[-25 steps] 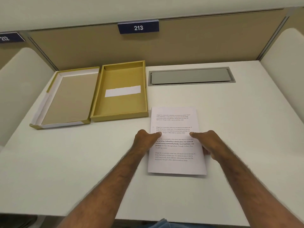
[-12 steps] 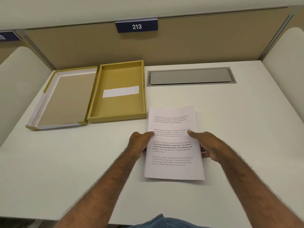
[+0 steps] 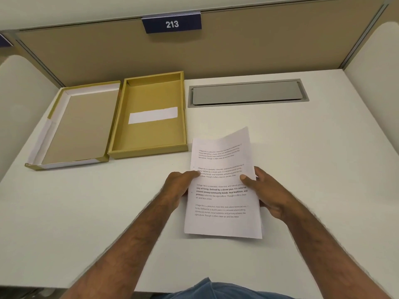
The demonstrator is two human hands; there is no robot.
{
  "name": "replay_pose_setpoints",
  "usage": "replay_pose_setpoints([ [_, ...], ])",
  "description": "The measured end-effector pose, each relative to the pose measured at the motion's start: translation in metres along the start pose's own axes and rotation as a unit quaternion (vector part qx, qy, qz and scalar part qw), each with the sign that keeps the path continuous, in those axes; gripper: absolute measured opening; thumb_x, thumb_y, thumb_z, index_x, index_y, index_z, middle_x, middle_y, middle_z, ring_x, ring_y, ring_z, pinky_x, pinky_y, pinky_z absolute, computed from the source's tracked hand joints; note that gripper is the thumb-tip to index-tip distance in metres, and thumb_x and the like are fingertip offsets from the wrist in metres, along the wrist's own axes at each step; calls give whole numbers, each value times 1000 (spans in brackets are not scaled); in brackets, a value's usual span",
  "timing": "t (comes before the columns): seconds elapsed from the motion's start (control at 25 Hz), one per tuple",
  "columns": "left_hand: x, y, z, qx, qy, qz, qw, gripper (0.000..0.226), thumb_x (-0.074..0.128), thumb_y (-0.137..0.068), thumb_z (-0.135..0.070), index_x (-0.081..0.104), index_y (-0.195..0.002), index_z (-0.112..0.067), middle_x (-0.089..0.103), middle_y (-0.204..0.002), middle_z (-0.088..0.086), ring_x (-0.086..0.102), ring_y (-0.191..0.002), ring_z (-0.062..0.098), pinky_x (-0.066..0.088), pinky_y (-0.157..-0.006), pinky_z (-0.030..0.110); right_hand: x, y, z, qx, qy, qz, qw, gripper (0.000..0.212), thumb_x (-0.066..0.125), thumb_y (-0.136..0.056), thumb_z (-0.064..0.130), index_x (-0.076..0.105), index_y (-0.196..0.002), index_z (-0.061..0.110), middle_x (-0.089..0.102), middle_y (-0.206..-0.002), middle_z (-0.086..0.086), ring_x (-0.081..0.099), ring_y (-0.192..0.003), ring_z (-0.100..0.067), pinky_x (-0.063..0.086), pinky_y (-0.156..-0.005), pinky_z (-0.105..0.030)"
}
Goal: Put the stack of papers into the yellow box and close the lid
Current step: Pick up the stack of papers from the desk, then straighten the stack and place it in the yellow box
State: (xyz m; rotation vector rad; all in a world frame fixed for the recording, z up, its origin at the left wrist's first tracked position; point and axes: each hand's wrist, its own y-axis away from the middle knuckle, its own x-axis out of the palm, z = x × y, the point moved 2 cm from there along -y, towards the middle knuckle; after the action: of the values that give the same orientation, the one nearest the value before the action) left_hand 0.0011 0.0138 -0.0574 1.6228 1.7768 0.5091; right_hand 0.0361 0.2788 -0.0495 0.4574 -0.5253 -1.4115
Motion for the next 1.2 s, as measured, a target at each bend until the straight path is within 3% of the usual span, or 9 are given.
replay_pose_setpoints([
  [0.12, -2, 3, 2, 17, -2, 25, 1000, 45, 80, -87, -38, 76, -113, -2, 85, -100, 12, 80, -99, 32, 61, -96, 42, -3, 9, -1, -44, -27, 1, 999, 31, 63, -112, 26, 68, -142, 29, 82, -133, 3, 82, -116, -24, 69, -85, -43],
  [0.24, -7, 10, -6, 68, 23, 70, 995, 50, 74, -93, -48, 79, -112, -2, 85, -104, 9, 80, -105, 30, 59, -103, 43, -12, 18, 0, -90, -83, 27, 992, 37, 69, -106, 27, 69, -144, 25, 79, -140, -1, 79, -124, -26, 67, -88, -33],
  [0.36, -8, 18, -26, 143, 88, 109, 980, 65, 67, -96, -56, 67, -128, 0, 81, -122, 10, 74, -119, 33, 57, -105, 46, -19, 26, 13, -148, -90, 27, 984, 43, 74, -99, 30, 72, -142, 27, 77, -143, -5, 77, -127, -27, 66, -92, -34],
  [0.52, -3, 33, -64, 284, 114, 73, 949, 35, 63, -103, -37, 59, -130, -15, 80, -124, -2, 76, -116, 23, 64, -87, 34, -24, 34, 46, -266, -39, 8, 963, 43, 77, -99, 39, 72, -141, 29, 76, -144, -5, 75, -129, -24, 63, -99, -33],
  [0.68, -2, 49, -82, 420, 99, 71, 899, 20, 53, -108, -22, 56, -128, -24, 74, -123, -13, 71, -115, 11, 62, -91, 31, -25, 34, 60, -363, 34, -19, 931, 35, 67, -109, 37, 64, -144, 32, 73, -144, -1, 71, -132, -23, 62, -106, -45],
  [0.76, 0, 53, -71, 437, 72, 58, 895, 22, 52, -107, -25, 53, -129, -30, 70, -119, -21, 68, -113, 2, 58, -90, 23, -26, 24, 44, -370, 83, -58, 924, 35, 64, -110, 32, 62, -144, 33, 72, -143, -2, 67, -136, -26, 54, -115, -58],
  [0.84, 2, 52, -52, 427, 47, 46, 902, 29, 50, -107, -28, 49, -134, -37, 67, -123, -26, 64, -117, -2, 53, -94, 19, -23, 16, 20, -354, 103, -70, 927, 45, 62, -109, 27, 56, -154, 27, 68, -151, -1, 60, -145, -25, 46, -122, -60],
  [1.0, 5, 52, -35, 413, -4, 47, 910, 60, 63, -103, -19, 34, -138, -57, 60, -131, -33, 59, -127, -3, 52, -103, 18, -13, 17, 10, -343, 84, -72, 933, 58, 64, -107, 44, 42, -161, 38, 61, -155, 11, 54, -149, -14, 47, -123, -39],
  [1.2, 6, 50, -41, 429, 0, 30, 903, 58, 66, -102, -10, 37, -135, -48, 62, -124, -31, 61, -118, -4, 54, -100, 22, -8, 21, 23, -353, 87, -105, 926, 47, 61, -109, 37, 51, -155, 29, 68, -145, 9, 63, -139, -16, 55, -111, -27],
])
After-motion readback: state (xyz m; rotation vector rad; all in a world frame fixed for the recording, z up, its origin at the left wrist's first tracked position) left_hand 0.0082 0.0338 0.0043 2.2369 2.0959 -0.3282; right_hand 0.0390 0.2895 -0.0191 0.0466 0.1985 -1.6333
